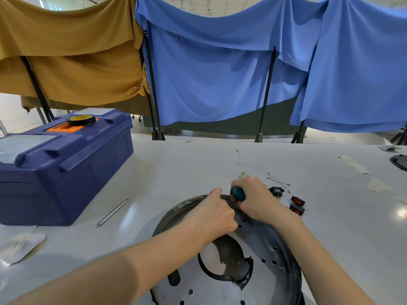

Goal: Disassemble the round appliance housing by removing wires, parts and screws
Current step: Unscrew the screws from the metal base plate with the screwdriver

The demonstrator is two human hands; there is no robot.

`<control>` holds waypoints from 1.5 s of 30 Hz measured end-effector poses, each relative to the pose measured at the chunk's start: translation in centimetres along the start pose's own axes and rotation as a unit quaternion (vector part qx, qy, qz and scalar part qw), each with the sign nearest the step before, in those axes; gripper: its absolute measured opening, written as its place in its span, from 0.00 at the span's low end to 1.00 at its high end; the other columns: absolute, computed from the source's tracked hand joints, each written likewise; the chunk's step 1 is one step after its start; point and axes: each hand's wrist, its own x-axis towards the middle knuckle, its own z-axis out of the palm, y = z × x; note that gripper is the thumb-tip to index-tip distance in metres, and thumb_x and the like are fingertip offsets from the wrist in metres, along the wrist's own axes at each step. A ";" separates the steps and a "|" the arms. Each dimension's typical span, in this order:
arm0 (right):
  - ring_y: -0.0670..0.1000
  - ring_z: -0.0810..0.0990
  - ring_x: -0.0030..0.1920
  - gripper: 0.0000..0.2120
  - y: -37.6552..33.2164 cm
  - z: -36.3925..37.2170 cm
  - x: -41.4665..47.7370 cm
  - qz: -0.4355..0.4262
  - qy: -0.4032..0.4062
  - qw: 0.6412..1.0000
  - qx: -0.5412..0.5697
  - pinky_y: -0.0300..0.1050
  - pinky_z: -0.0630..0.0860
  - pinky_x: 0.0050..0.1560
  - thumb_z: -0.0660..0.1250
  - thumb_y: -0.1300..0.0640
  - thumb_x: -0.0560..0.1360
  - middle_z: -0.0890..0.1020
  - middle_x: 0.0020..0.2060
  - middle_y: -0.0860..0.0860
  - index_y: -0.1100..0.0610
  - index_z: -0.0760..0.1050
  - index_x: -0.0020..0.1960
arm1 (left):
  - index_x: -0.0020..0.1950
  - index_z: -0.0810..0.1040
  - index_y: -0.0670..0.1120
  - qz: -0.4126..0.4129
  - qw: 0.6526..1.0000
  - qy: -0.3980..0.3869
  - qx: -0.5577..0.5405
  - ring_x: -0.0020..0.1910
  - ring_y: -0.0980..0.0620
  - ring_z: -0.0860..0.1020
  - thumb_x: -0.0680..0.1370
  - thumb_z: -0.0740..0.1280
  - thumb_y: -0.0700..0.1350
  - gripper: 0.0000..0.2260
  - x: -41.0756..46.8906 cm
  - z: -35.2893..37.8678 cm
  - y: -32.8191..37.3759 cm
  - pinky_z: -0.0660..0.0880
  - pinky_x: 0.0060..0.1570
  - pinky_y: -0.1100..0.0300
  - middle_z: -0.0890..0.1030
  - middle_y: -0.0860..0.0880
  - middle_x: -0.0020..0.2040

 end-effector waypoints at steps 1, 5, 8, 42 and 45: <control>0.56 0.78 0.43 0.08 0.0 0.0 0.0 0.000 0.002 1.000 -0.002 0.53 0.79 0.44 0.63 0.70 0.67 0.80 0.38 0.56 0.59 0.76 0.40 | 0.30 0.63 0.45 0.006 1.000 -0.004 0.005 0.34 0.51 0.71 0.75 0.64 0.34 0.17 0.1 0.0 -0.1 0.61 0.44 0.51 0.65 0.49 0.27; 0.57 0.77 0.43 0.09 0.0 0.0 0.0 0.003 0.005 1.000 0.001 0.53 0.78 0.44 0.62 0.70 0.66 0.80 0.37 0.57 0.60 0.76 0.41 | 0.30 0.63 0.44 0.009 0.999 -0.027 0.022 0.37 0.50 0.70 0.76 0.65 0.37 0.17 0.7 0.3 -0.2 0.62 0.45 0.52 0.66 0.49 0.29; 0.57 0.77 0.43 0.08 0.0 0.0 0.0 0.001 0.003 1.000 -0.001 0.52 0.78 0.43 0.62 0.70 0.67 0.80 0.38 0.58 0.61 0.76 0.42 | 0.33 0.66 0.46 -0.009 0.998 -0.044 0.033 0.39 0.49 0.67 0.78 0.64 0.40 0.14 1.1 0.6 -0.1 0.59 0.45 0.52 0.68 0.49 0.32; 0.45 0.77 0.27 0.18 -2.9 -3.9 -0.1 -0.043 0.365 0.843 0.392 0.35 0.73 0.28 0.65 0.47 0.76 0.81 0.29 0.54 0.62 0.79 0.39 | 0.60 0.79 0.51 -0.299 0.811 0.110 -0.490 0.53 0.48 0.70 0.75 0.70 0.46 0.13 -3.5 4.5 -2.1 0.70 0.54 0.57 0.68 0.51 0.56; 0.45 0.74 0.21 0.24 -3.1 -1.5 0.0 -0.021 0.326 0.897 0.298 0.35 0.70 0.24 0.65 0.47 0.77 0.78 0.21 0.49 0.62 0.73 0.30 | 0.60 0.80 0.49 -0.300 0.800 0.095 -0.512 0.55 0.49 0.72 0.75 0.71 0.46 0.13 -3.4 4.7 -2.3 0.71 0.57 0.56 0.71 0.50 0.56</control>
